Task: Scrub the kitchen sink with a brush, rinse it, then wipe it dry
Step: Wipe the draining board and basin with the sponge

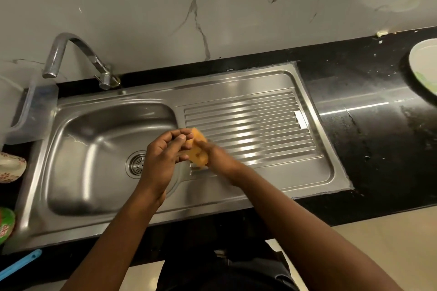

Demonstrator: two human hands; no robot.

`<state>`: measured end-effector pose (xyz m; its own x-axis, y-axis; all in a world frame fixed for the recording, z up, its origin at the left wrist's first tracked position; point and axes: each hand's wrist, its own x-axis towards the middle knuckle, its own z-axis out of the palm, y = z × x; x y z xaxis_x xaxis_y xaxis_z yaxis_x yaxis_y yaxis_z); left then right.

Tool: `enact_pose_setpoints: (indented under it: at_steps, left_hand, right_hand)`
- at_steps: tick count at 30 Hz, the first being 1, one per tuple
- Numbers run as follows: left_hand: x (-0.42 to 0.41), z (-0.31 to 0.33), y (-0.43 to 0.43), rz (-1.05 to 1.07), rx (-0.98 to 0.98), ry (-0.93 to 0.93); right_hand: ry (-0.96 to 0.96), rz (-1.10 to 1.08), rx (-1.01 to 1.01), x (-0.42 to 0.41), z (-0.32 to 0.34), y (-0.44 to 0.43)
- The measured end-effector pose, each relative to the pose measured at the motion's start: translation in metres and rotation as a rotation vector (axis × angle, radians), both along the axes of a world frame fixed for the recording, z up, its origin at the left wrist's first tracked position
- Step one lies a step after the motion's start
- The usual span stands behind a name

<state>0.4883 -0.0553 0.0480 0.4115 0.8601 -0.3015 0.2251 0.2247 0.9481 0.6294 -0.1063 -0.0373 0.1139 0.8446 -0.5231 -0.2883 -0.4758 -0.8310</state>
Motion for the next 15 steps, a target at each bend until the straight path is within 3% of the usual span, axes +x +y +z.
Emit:
enact_pose_setpoints:
  at_steps: [2, 5, 7, 11, 15]
  left_hand:
    - [0.006, 0.0, 0.0, -0.007, -0.007, -0.005]
    - [0.016, -0.002, -0.002, -0.029, -0.02, 0.004]
    - [0.021, -0.005, -0.004, -0.042, -0.022, 0.017]
    - [0.029, -0.011, -0.005, -0.068, -0.033, 0.035]
    - [0.033, -0.015, -0.004, -0.071, -0.05, 0.051]
  right_hand:
    - [0.173, -0.169, 0.011, 0.036, 0.0, -0.01]
    - [0.137, -0.362, 0.025, 0.106, 0.015, -0.033]
    - [-0.071, -0.417, 0.032, 0.148, 0.017, -0.045]
    - [-0.635, -0.321, 0.043, 0.208, 0.01, -0.071]
    - [-1.037, -0.082, -0.027, 0.236, -0.016, -0.078]
